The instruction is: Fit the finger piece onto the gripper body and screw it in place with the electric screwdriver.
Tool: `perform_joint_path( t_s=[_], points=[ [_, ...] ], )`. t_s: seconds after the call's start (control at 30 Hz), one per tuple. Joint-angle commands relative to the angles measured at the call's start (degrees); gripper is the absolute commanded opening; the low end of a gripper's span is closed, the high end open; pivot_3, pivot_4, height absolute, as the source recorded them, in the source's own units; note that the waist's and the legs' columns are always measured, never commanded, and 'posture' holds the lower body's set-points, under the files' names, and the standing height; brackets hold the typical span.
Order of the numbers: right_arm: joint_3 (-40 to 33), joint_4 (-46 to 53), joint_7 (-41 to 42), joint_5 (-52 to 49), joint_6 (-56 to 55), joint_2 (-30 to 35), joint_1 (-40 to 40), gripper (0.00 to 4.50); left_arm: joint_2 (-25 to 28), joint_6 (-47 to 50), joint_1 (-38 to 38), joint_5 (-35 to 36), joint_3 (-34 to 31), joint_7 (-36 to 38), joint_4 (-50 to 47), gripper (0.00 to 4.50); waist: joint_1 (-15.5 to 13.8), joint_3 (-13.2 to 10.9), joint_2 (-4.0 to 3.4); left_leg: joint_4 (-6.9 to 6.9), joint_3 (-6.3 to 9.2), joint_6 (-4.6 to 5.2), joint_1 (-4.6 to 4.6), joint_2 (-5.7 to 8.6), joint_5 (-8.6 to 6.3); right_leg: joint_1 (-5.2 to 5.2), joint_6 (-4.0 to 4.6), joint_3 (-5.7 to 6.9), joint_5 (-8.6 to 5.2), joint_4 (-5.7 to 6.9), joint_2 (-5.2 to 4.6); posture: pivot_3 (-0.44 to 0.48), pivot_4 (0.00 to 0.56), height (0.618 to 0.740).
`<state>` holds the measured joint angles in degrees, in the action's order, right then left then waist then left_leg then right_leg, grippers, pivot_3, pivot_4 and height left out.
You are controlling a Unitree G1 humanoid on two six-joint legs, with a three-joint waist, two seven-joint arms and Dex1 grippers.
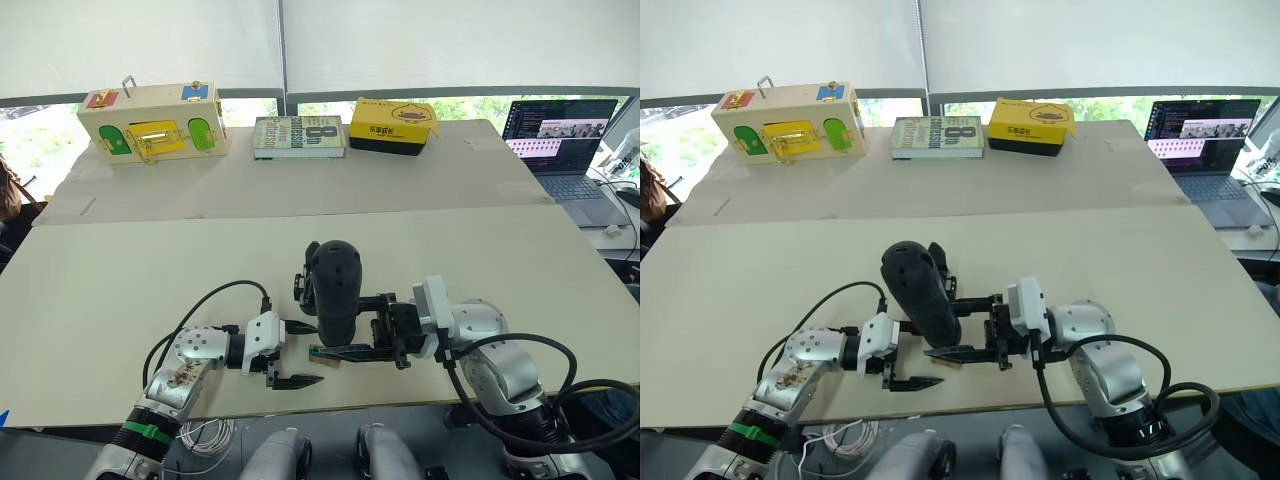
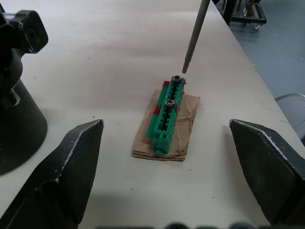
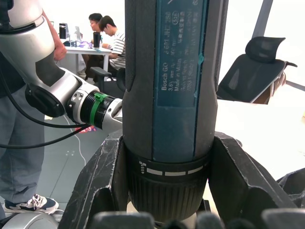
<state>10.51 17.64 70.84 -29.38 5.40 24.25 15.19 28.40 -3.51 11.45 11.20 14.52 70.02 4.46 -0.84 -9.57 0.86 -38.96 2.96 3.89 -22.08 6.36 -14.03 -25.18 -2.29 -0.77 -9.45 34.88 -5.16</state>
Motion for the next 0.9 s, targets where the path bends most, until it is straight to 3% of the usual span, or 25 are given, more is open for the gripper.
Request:
perform_joint_path(
  t_s=[0.03,0.9],
  points=[
    [-0.77,1.3,0.08,-0.84,-1.78,0.01,1.26,1.92,-0.52,0.62,-0.96,-0.6,2.08,-0.18,-0.02,4.5,0.0,0.0,0.0,0.0,0.0,0.0,0.0,0.0,0.0,0.0,-0.01,0.0,-0.01,0.0,0.0,0.0,0.15,0.74],
    [-0.35,0.35,0.33,0.12,-2.04,-0.41,1.33,1.92,-0.29,2.06,-1.69,-0.46,2.27,-0.95,-1.57,4.5,0.0,0.0,0.0,0.04,0.0,0.01,-0.01,0.0,-0.03,0.0,-0.08,0.0,-0.05,-0.07,-0.02,0.0,0.15,0.74]
  ],
)
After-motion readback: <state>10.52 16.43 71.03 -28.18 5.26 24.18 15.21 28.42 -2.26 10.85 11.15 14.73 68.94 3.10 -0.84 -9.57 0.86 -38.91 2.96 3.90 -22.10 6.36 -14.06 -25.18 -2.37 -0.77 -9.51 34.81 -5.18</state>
